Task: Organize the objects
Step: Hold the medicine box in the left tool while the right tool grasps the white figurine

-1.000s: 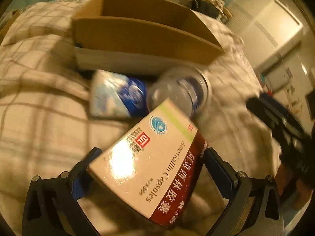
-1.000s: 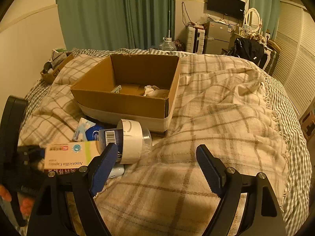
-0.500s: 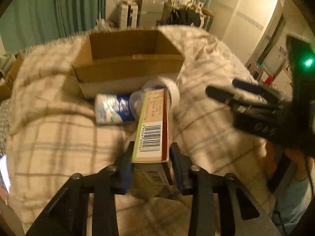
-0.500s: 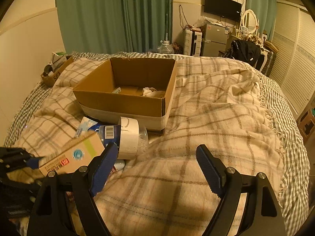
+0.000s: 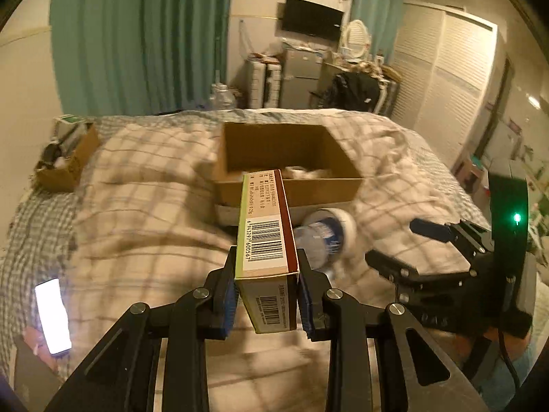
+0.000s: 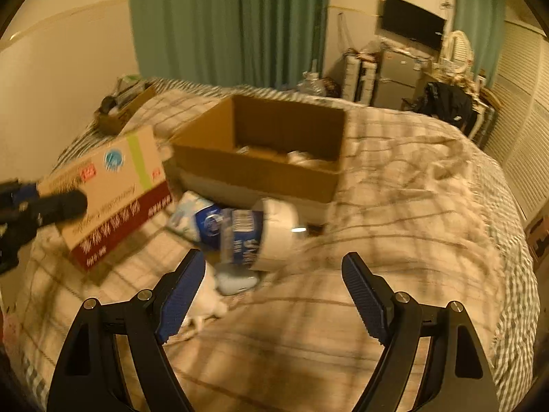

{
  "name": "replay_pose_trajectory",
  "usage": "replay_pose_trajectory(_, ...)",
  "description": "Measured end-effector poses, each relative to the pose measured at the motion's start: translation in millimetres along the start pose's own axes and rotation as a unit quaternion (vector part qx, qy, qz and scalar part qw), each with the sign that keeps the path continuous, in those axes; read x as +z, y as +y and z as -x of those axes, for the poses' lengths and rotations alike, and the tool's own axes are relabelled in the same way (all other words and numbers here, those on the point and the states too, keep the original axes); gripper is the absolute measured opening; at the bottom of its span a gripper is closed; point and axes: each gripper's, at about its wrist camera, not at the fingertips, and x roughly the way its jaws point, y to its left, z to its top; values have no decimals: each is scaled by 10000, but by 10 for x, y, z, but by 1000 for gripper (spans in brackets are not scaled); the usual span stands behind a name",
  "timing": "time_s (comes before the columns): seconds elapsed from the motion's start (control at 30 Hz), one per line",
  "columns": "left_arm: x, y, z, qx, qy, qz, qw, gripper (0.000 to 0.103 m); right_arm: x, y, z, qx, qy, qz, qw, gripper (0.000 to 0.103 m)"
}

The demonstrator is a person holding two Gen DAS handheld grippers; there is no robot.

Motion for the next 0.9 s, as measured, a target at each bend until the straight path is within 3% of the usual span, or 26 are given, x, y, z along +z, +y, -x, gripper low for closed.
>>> replay_pose_trajectory(0.2, -140, 278, -147, 293, 91, 187, 9994, 29, -36, 472, -509, 262, 781, 549, 9951, 81)
replay_pose_trajectory(0.33, -228, 392, -261, 389, 168, 182, 9989, 29, -107, 639, -785, 199, 1247, 743, 9892, 65)
replay_pose_trajectory(0.53, -305, 457, -328, 219, 162, 189, 9995, 29, -188, 839, -1122, 232, 1717, 937, 9804, 60)
replay_pose_trajectory(0.57, -311, 465, -328, 196, 150, 204, 9995, 29, -196, 852, -1163, 209, 1744, 952, 9798, 60)
replay_pose_trajectory(0.63, -328, 469, -311, 173, 105, 232, 9995, 29, -187, 864, -1177, 178, 1711, 953, 9805, 50)
replay_pose_trajectory(0.9, -316, 400, -142, 72, -38, 313, 9995, 29, -67, 707, -703, 194, 1021, 604, 9928, 48)
